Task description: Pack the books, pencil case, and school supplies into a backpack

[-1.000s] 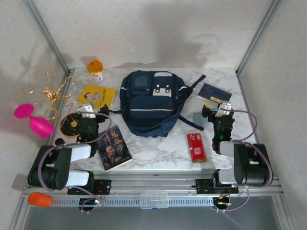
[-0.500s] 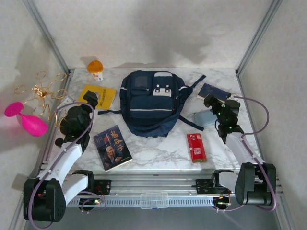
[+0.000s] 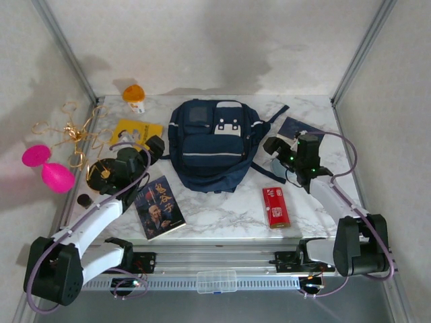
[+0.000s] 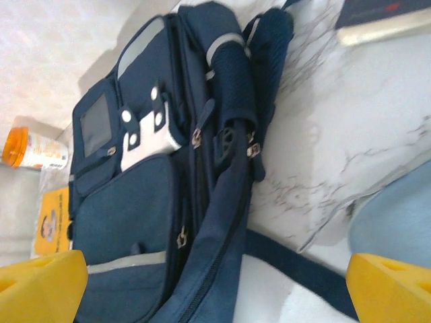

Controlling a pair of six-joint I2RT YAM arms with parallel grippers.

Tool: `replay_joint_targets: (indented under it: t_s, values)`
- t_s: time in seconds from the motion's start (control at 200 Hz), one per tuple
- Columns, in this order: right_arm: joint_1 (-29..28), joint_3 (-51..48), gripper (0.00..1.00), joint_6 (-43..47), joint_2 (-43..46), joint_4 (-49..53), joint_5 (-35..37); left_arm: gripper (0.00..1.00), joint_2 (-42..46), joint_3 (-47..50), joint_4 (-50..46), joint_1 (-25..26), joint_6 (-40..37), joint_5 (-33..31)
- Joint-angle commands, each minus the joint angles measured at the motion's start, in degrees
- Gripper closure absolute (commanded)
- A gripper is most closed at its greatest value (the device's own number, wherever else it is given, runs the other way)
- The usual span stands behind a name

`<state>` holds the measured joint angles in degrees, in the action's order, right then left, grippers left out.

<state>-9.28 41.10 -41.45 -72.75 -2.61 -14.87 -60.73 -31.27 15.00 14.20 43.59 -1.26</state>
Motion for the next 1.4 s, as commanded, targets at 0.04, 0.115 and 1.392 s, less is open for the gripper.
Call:
replay_joint_targets:
  t_s: [0.04,0.115,1.392]
  values:
    - [-3.6,1.9,0.01,-5.8,-4.8,1.6,-4.1,0.01,2.4,-0.5,-3.2,4.4,5.1,-0.2]
    - [-6.4,3.3,0.01,-6.4,-7.6,1.3,-3.8,0.01,1.8,0.6,-3.4,8.4,9.2,-0.8]
    - [-16.8,10.1,0.98,-4.2,-18.3,-5.9,-1.2,0.01,-40.8,-17.1,15.4,20.8,9.5,-0.1]
